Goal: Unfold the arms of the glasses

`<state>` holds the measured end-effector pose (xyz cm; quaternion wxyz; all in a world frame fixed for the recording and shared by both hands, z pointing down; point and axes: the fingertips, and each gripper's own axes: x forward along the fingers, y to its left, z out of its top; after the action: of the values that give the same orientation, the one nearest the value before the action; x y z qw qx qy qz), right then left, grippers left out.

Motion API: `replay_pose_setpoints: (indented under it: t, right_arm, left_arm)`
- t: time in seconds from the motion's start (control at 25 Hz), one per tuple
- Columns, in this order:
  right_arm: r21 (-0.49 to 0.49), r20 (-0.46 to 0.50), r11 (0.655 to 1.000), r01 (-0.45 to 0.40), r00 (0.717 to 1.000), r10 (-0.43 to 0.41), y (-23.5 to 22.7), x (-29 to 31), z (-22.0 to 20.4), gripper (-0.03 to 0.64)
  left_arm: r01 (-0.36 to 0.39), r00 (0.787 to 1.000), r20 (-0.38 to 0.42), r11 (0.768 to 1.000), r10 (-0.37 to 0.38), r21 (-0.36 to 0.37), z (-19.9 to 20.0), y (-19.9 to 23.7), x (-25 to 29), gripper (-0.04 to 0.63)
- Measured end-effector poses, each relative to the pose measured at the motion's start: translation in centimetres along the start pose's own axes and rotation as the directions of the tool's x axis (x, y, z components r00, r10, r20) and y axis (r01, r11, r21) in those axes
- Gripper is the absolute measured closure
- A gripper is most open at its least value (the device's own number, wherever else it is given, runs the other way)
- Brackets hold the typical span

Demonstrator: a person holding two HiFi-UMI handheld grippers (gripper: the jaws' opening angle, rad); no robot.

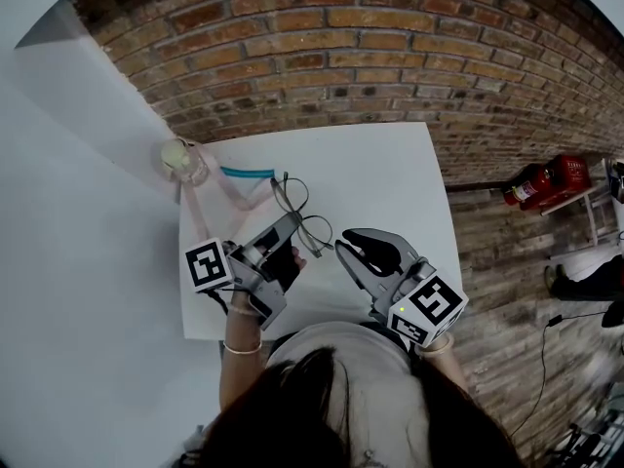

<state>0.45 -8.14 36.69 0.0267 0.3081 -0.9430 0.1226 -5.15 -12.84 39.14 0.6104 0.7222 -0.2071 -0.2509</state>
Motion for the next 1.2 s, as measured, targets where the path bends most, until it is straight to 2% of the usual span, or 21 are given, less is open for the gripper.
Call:
replay_pose_setpoints:
  t: [0.52,1.2]
  right_arm:
    - [-0.011,-0.042,0.998,-0.061,0.997,0.061,1.6,1.0,-1.1,0.545]
    - [-0.075,-0.062,0.996,-0.041,0.997,0.036,2.0,1.3,-1.6,0.580]
  left_arm:
    - [0.022,1.000,0.012,1.000,-0.022,-0.015,0.3,-0.5,-0.1,0.572]
    - [0.032,0.999,0.010,0.999,-0.032,-0.005,0.0,-0.6,-0.1,0.572]
